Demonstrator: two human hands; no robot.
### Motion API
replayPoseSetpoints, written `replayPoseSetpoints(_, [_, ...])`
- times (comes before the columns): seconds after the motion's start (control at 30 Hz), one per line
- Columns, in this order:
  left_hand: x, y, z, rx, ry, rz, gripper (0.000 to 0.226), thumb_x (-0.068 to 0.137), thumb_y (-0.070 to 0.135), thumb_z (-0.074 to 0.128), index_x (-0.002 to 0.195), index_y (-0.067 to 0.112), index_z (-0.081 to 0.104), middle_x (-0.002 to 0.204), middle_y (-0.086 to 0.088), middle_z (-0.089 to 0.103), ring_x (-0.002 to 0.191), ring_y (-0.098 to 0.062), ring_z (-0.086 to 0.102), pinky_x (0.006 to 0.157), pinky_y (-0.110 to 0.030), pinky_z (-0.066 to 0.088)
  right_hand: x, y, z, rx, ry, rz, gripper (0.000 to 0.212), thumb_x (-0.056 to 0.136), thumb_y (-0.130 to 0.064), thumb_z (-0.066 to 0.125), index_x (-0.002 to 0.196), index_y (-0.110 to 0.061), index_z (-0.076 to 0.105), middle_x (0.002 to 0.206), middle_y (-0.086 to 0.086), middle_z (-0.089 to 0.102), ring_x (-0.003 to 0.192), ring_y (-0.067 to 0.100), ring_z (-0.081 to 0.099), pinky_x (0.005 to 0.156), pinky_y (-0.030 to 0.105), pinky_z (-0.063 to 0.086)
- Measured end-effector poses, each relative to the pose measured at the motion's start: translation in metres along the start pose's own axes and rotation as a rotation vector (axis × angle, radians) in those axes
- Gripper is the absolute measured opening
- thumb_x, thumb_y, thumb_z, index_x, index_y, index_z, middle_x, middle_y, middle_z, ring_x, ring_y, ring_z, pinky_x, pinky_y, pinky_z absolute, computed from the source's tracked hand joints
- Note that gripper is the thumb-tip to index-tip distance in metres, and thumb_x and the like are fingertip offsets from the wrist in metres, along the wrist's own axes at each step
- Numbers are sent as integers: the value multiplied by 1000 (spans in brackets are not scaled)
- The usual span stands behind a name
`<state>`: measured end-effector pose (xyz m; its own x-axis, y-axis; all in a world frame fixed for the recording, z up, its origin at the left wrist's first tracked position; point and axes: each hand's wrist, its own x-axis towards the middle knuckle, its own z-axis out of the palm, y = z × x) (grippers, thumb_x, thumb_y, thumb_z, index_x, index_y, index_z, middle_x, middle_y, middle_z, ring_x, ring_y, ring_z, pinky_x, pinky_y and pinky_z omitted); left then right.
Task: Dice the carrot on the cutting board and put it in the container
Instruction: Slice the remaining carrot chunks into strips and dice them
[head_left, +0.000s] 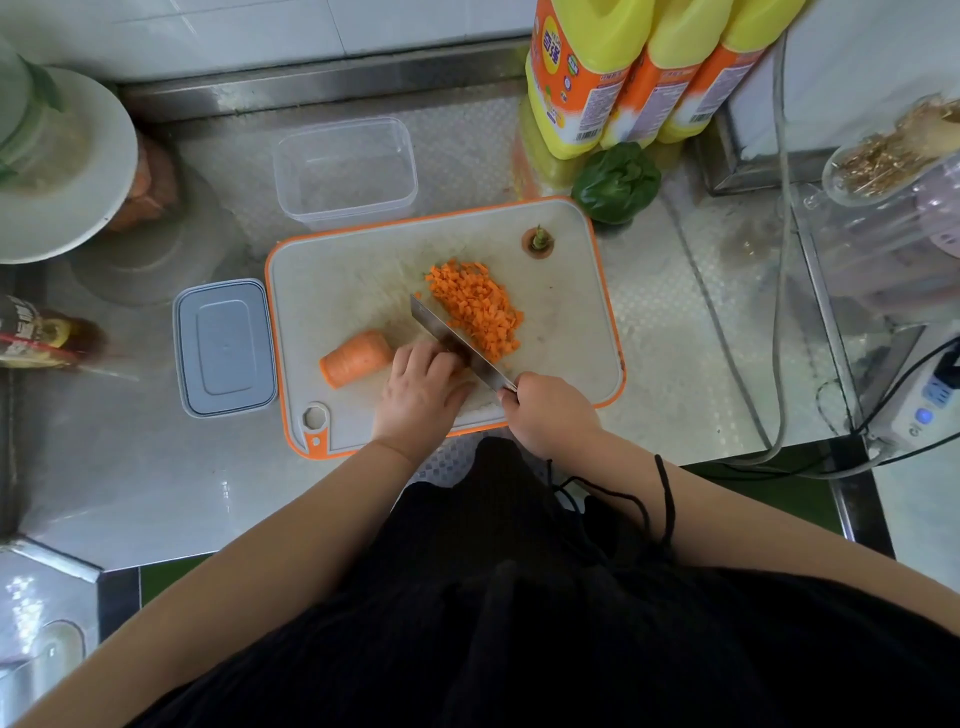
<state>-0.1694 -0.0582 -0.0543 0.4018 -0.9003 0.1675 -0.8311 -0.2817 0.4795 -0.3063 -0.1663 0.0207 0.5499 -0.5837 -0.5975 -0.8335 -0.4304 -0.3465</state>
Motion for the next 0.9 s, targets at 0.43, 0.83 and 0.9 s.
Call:
replayPoseSetpoints(0.43, [8, -3, -6, -39, 44, -31, 23, 90, 22, 53, 85, 3, 66, 94, -9, 59, 90, -28, 54, 72, -34, 49, -7, 4, -7, -27, 51, -55, 30, 101, -36, 36, 85, -13, 45, 67, -4, 44, 69, 21, 49, 60, 31, 35])
replayPoseSetpoints(0.83, [6, -17, 2, -61, 80, 54, 21, 92, 16, 58, 85, 2, 73, 91, -9, 67, 84, -29, 62, 70, -39, 55, -3, -9, 0, -120, -66, -26, 17, 99, -23, 44, 93, -11, 55, 81, 3, 57, 81, 25, 61, 65, 32, 44])
replayPoseSetpoints(0.9, [6, -17, 2, -69, 85, 59, 22, 92, 17, 58, 86, 3, 73, 91, -9, 67, 83, -28, 62, 71, -38, 55, -1, -13, 4, -101, -76, 12, 17, 98, -22, 47, 96, -10, 58, 84, 4, 59, 84, 26, 62, 66, 33, 45])
